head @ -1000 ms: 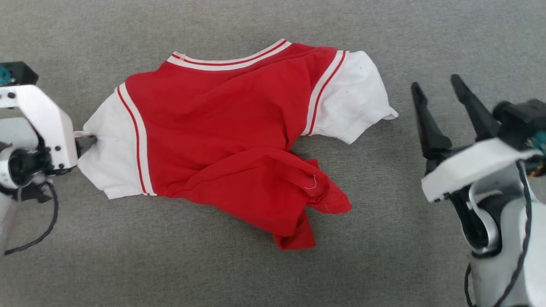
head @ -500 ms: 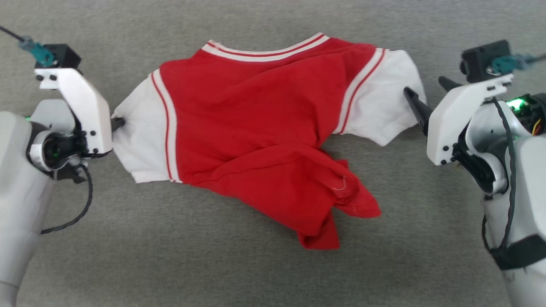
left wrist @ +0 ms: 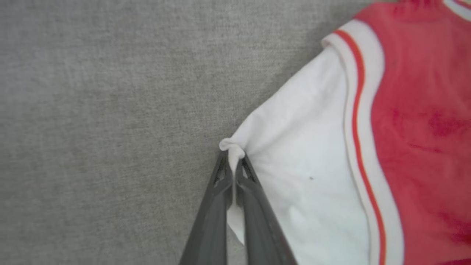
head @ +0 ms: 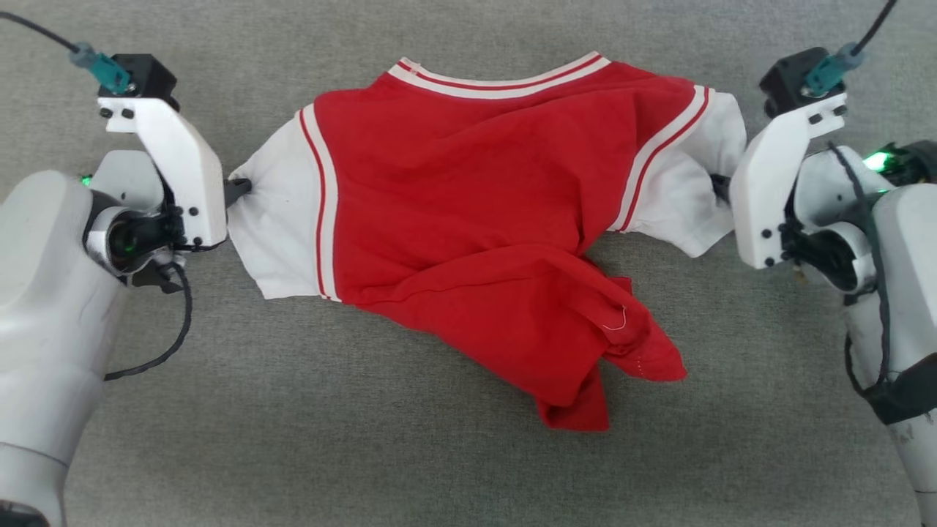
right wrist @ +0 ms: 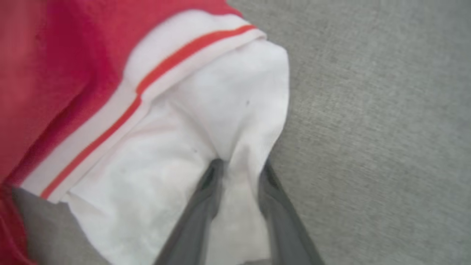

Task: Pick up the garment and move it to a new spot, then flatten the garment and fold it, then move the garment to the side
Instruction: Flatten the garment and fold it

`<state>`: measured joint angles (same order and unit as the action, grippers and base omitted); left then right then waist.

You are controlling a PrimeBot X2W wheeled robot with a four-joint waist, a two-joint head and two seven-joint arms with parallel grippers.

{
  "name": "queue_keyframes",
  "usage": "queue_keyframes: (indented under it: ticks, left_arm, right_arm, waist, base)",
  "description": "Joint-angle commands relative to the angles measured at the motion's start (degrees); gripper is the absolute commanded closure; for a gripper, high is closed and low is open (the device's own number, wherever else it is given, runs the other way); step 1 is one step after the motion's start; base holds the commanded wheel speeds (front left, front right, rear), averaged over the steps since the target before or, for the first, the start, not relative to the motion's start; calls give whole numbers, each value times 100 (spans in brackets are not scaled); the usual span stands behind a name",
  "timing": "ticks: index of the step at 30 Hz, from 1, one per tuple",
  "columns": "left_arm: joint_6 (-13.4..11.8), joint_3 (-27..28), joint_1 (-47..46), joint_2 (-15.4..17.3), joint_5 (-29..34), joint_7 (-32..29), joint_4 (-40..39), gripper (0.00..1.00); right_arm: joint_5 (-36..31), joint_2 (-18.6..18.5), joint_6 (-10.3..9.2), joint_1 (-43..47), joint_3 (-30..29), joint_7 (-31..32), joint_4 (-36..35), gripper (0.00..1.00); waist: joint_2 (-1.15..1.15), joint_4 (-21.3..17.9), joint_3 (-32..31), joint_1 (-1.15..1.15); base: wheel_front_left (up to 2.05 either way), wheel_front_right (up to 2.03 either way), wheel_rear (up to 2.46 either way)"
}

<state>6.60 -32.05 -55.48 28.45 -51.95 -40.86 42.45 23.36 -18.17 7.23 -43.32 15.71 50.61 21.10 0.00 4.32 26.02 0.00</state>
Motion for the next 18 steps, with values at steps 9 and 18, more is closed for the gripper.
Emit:
queue_keyframes:
  ticks: [9,18]
  left_arm:
    - [74,-95,-489,129,-9,44,-213,100]
    - [55,-4,-996,532,86,-21,-907,100]
  right_arm:
    - [853,-427,26,-430,329,-46,-603,100]
    - [1011,-716,25,-968,272,-369,-1094,100]
  waist:
    - [0,-46,-579,0]
    - [0,-128,-1197,0]
  base:
    - [0,0,0]
    - [0,0,0]
